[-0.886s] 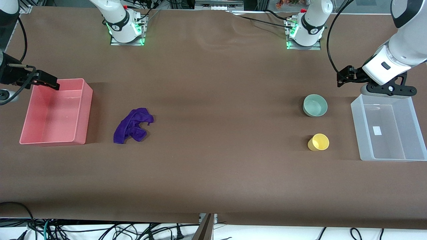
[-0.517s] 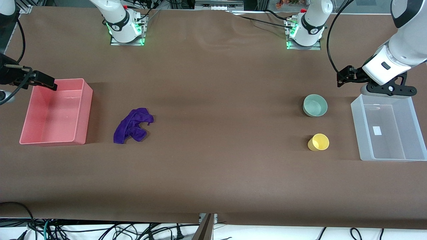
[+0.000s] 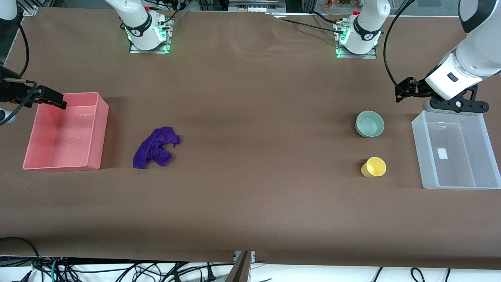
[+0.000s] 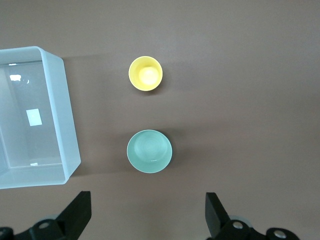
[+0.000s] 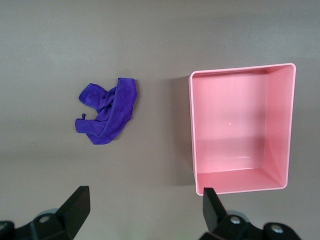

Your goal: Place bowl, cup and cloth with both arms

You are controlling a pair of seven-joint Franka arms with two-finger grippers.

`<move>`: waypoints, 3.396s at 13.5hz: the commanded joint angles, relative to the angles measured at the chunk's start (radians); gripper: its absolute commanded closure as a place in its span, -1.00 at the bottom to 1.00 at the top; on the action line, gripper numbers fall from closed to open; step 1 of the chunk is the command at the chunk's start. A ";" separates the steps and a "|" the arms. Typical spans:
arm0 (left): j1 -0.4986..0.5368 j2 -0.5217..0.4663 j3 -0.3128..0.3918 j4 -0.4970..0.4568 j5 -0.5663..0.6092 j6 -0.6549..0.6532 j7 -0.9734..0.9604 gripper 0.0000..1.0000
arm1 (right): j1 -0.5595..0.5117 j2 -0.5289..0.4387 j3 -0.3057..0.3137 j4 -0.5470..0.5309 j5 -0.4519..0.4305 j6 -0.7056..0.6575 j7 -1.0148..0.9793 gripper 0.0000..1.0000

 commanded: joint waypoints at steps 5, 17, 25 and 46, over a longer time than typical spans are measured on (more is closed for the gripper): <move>0.007 0.022 -0.003 0.028 0.002 -0.017 0.020 -1.00 | -0.001 0.012 0.005 0.033 -0.010 -0.018 -0.016 -1.00; 0.041 0.205 -0.001 -0.030 0.045 0.120 0.023 -1.00 | 0.002 0.041 0.007 0.033 -0.003 -0.013 -0.012 -1.00; 0.125 0.263 -0.003 -0.409 0.105 0.682 0.362 -1.00 | 0.066 0.240 0.045 -0.136 0.013 0.259 -0.015 -1.00; 0.165 0.337 -0.015 -0.300 0.093 0.558 0.932 1.00 | 0.148 0.408 0.051 -0.476 0.011 0.918 0.000 1.00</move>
